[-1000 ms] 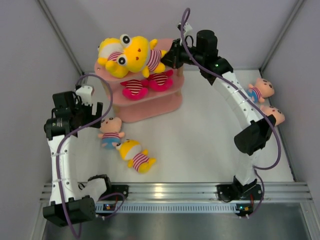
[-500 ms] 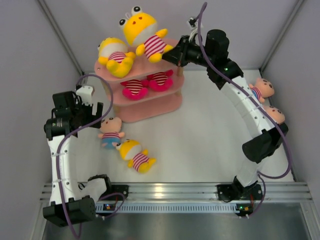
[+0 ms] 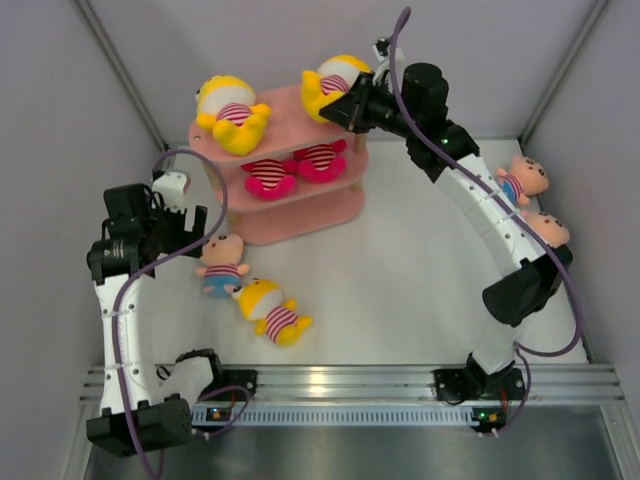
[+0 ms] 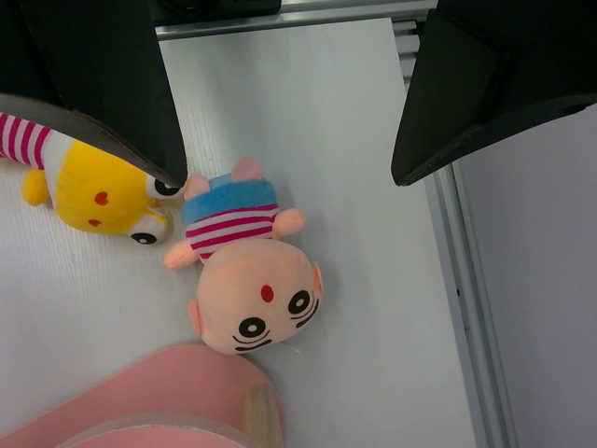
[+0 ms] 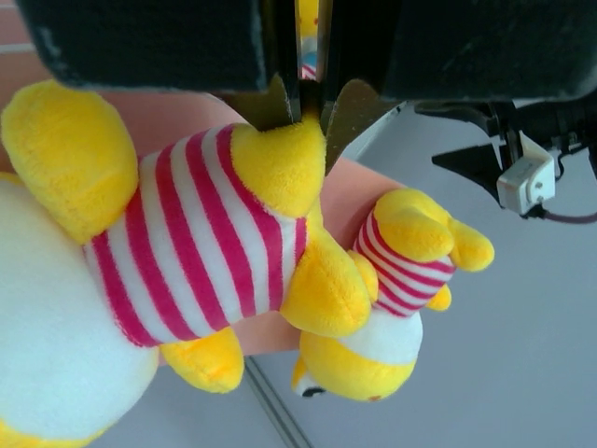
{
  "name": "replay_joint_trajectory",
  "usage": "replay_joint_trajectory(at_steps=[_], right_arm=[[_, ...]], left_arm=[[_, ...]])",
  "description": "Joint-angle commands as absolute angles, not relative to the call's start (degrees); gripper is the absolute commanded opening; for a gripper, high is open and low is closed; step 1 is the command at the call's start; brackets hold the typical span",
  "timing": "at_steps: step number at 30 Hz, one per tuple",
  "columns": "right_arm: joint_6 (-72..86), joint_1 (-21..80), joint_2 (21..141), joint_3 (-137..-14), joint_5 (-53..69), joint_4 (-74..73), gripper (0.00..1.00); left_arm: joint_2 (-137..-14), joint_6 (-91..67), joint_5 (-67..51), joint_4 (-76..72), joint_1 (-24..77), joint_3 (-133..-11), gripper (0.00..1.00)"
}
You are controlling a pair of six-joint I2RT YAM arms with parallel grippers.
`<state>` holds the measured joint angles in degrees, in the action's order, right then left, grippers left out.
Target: Place and organize the stuffed toys onto the shelf
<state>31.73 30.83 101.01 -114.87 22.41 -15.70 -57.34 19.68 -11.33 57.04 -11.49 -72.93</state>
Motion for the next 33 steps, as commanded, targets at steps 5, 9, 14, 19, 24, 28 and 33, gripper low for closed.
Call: replay_joint_trajectory(at_steps=[5, 9, 14, 19, 24, 28, 33], right_arm=[[22.69, 34.36, 106.96, -126.99, 31.55, -24.67, 0.0], [17.41, 34.28, 106.61, -127.09, 32.08, -29.35, 0.0], [15.29, 33.66, 107.49, -128.41, 37.08, -32.69, 0.0], [14.85, 32.43, 107.49, -128.76, 39.19, -33.05, 0.0], [16.43, 30.85, 108.37, -130.08, 39.2, -32.96, 0.08], [16.61, 29.88, 106.97, -129.55, 39.02, -32.87, 0.44], [16.35, 29.53, 102.84, -126.48, 37.62, -31.55, 0.57]], left_arm=[[-55.9, 20.74, -12.66, 56.34, -11.69, -72.51, 0.97], [-55.9, 20.83, -12.57, 56.34, -11.69, -72.51, 0.97], [-56.16, 20.39, -13.27, 56.34, -11.69, -73.04, 0.97], [-56.34, 20.22, -13.97, 56.42, -11.69, -73.39, 0.97], [-56.08, 20.3, -13.8, 56.43, -11.69, -73.48, 0.97], [-56.07, 20.57, -13.71, 56.87, -11.69, -73.48, 0.97], [-55.99, 20.74, -13.8, 56.87, -11.69, -73.56, 0.97]])
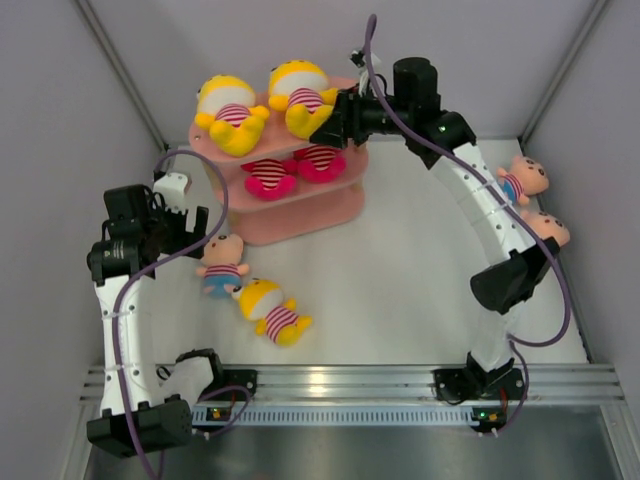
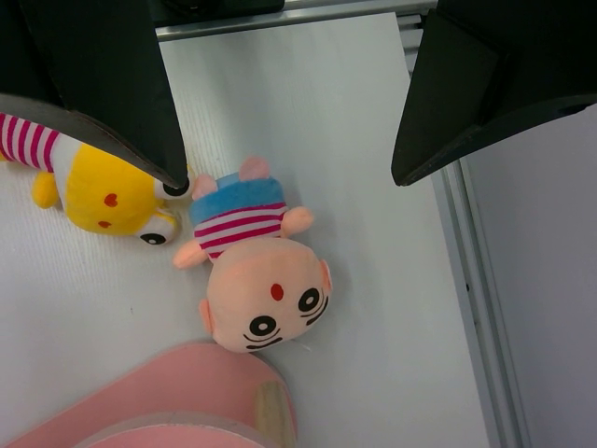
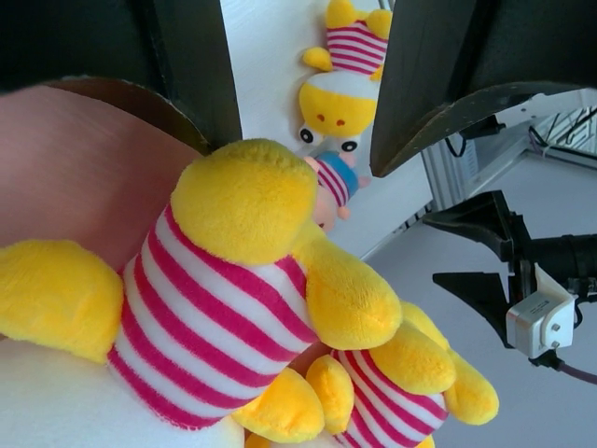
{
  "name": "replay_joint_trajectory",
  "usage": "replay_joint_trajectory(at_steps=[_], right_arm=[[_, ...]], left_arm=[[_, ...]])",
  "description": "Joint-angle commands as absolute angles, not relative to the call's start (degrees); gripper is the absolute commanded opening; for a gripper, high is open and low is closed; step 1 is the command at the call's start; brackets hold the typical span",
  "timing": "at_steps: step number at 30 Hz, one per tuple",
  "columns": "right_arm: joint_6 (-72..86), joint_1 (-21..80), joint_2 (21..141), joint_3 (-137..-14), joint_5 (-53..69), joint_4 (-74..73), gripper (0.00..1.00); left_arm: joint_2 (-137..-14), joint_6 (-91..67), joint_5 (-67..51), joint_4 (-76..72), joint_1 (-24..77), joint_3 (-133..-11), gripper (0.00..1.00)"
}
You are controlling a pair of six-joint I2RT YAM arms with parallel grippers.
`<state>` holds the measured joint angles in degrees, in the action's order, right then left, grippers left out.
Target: Place and organize the stuffed toys onto the shelf
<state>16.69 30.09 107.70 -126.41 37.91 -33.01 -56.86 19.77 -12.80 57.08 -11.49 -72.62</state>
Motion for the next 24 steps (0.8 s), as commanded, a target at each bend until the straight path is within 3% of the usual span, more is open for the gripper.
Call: replay_joint_trajectory(at_steps=[1, 7, 12, 15, 19, 24], right_arm=[[16.17, 29.53, 102.22, -126.04, 36.31, -31.64, 0.58], [14.59, 29.88, 96.07, -120.42, 34.03, -31.47, 0.69], [9.25, 32.95, 88.44, -112.44, 26.65, -32.26, 0.71], [3.2, 39.97, 80.0, -97.6, 19.52, -26.04, 0.72], [0.53, 51.91, 71.04, -73.55, 18.63, -14.34, 0.76], [7.38, 55.63, 72.32, -56.18, 22.58, 2.62, 0.82]], left_arm=[[-55.9, 20.74, -13.8, 56.87, -11.69, -73.48, 0.97], [-55.81, 20.83, -13.89, 56.87, -11.6, -72.86, 0.98], [-55.37, 20.65, -12.23, 56.87, -11.6, -71.72, 0.98], [-54.76, 21.09, -9.94, 57.39, -11.6, -70.32, 0.98], [-53.88, 21.8, -6.96, 58.18, -11.6, -66.81, 0.98], [-52.56, 22.85, -4.13, 58.36, -11.6, -61.8, 0.98]])
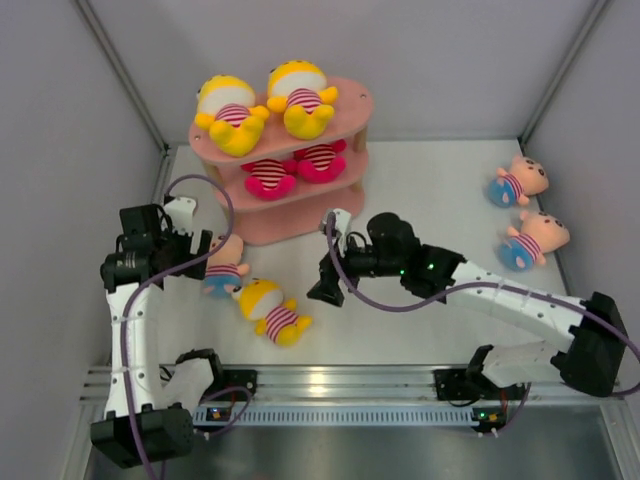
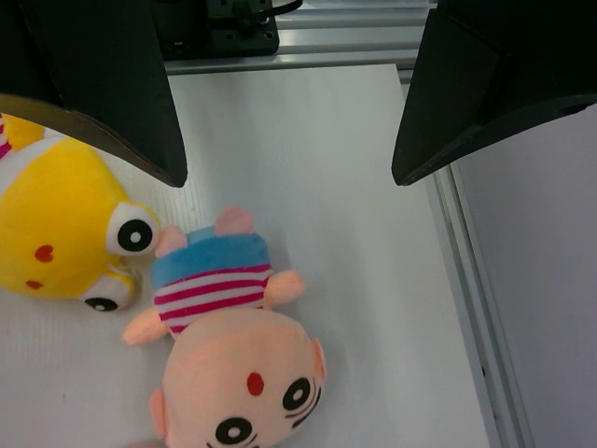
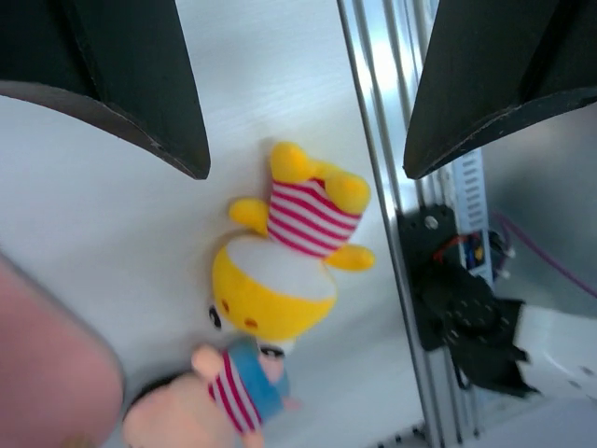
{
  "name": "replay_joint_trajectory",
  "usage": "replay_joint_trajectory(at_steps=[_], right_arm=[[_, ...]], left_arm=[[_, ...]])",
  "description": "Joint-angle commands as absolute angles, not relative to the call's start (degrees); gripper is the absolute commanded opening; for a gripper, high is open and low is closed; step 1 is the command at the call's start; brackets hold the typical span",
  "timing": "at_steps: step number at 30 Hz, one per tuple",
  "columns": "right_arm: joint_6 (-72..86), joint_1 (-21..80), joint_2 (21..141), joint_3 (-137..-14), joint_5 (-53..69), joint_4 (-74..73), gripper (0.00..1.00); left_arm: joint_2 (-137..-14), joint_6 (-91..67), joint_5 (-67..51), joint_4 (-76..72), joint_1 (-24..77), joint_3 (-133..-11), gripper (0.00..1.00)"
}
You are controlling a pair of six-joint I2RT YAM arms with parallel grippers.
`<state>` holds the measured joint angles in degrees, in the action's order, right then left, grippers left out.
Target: Place and organize the stuffed toys onto the shelf
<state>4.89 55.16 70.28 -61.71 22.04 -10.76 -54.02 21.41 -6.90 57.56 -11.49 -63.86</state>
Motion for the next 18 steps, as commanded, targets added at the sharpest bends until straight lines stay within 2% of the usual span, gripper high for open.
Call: replay_joint_trajectory(at_steps=[1, 5, 6, 10, 15, 18], right_arm=[[7.64, 56.5, 74.6, -53.03, 22.67, 4.38, 0.86], [7.64, 59.41, 81.11, -46.59, 24.6, 16.94, 0.88], [8.34, 59.59, 82.78, -45.63, 26.18, 23.75, 0.88], [11.42, 59.68, 93.31, -44.03, 30.58, 33.89, 0.86], [15.38, 59.77, 103.07, -44.21, 31.73, 41.38, 0.82], [17.13, 59.68, 104.76, -42.81, 31.64, 44.2, 0.82]], left_arm=[[-52.3, 22.94, -3.7, 58.27, -11.69, -60.74, 0.98], [-51.42, 22.76, -3.86, 58.27, -11.69, -56.52, 0.98], [-51.33, 22.68, -4.13, 58.27, -11.69, -56.08, 0.98], [-50.89, 22.33, -4.04, 58.36, -11.6, -55.63, 0.98], [-50.98, 22.24, -4.22, 58.27, -11.69, -56.34, 0.98], [-51.06, 22.32, -4.39, 58.27, -11.69, -56.51, 0.97]])
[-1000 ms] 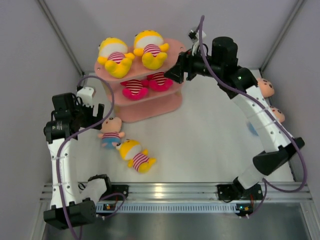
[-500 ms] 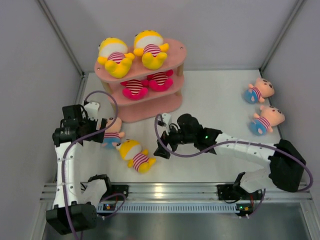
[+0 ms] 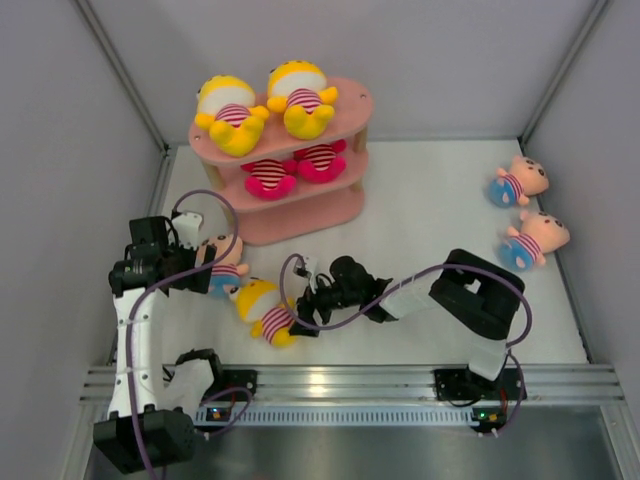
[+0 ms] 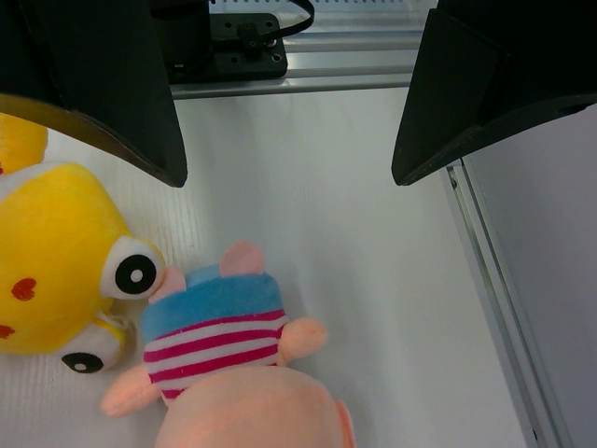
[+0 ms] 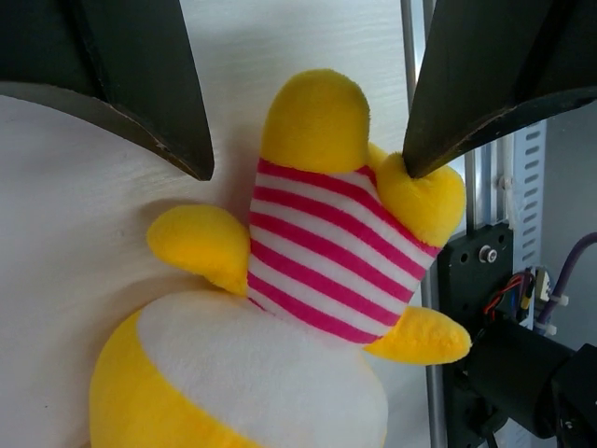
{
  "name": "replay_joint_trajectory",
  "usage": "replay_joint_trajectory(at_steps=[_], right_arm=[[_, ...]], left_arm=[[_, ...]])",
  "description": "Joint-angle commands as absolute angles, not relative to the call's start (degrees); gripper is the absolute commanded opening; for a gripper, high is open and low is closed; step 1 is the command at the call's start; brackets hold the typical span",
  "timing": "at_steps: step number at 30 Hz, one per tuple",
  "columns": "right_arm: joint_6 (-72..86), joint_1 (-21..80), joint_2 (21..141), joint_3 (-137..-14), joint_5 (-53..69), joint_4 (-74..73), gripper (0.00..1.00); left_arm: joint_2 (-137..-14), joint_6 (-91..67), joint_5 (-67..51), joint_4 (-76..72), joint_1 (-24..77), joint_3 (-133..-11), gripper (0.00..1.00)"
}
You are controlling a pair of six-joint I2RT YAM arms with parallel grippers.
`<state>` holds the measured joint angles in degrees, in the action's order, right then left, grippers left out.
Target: Place and organize the stuffed toys onto the shelf
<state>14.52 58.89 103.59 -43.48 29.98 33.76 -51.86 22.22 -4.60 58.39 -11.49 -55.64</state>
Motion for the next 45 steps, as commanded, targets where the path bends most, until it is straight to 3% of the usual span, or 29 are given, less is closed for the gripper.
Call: replay_joint_trajectory(at_steps=[1, 6, 8, 9, 12, 14, 24, 29, 38, 45], right_arm=[[17.49, 59.76, 105.46, -42.54, 31.81, 44.9, 0.81], [19.6, 59.94, 106.26, -40.7, 33.66, 47.62, 0.76], [21.0, 60.2, 107.13, -40.34, 33.92, 48.25, 0.63], [21.35, 60.38, 107.75, -40.43, 33.93, 48.69, 0.44], [22.67, 60.64, 106.8, -40.6, 33.49, 47.82, 0.13], [22.41, 60.56, 104.69, -40.69, 32.79, 45.1, 0.0], [3.79, 60.65, 75.18, -55.51, 18.75, -10.59, 0.0], [2.37, 58.98, 69.88, -67.03, 15.13, -34.93, 0.0], [5.71, 47.57, 59.95, -76.54, 5.38, -53.69, 0.0], [-2.17, 27.35, 67.4, -91.46, 0.7, -55.11, 0.0]], left_arm=[[-51.15, 22.32, -4.48, 58.27, -11.69, -56.51, 0.97], [-51.68, 22.5, -5.1, 58.27, -11.69, -56.6, 0.97], [-51.77, 22.59, -5.27, 58.27, -11.69, -56.6, 0.97], [-51.77, 22.59, -5.27, 58.27, -11.69, -56.69, 0.97], [-51.94, 22.76, -5.27, 58.27, -11.69, -56.78, 0.97], [-51.86, 22.76, -5.19, 58.27, -11.69, -56.87, 0.97], [-52.03, 22.94, -5.54, 58.27, -11.69, -57.65, 0.97], [-52.12, 23.11, -5.71, 58.36, -11.6, -58.97, 0.97], [-51.85, 23.55, -6.85, 58.36, -11.6, -60.2, 0.97], [-52.12, 23.29, -7.99, 58.27, -11.69, -61.0, 0.98]])
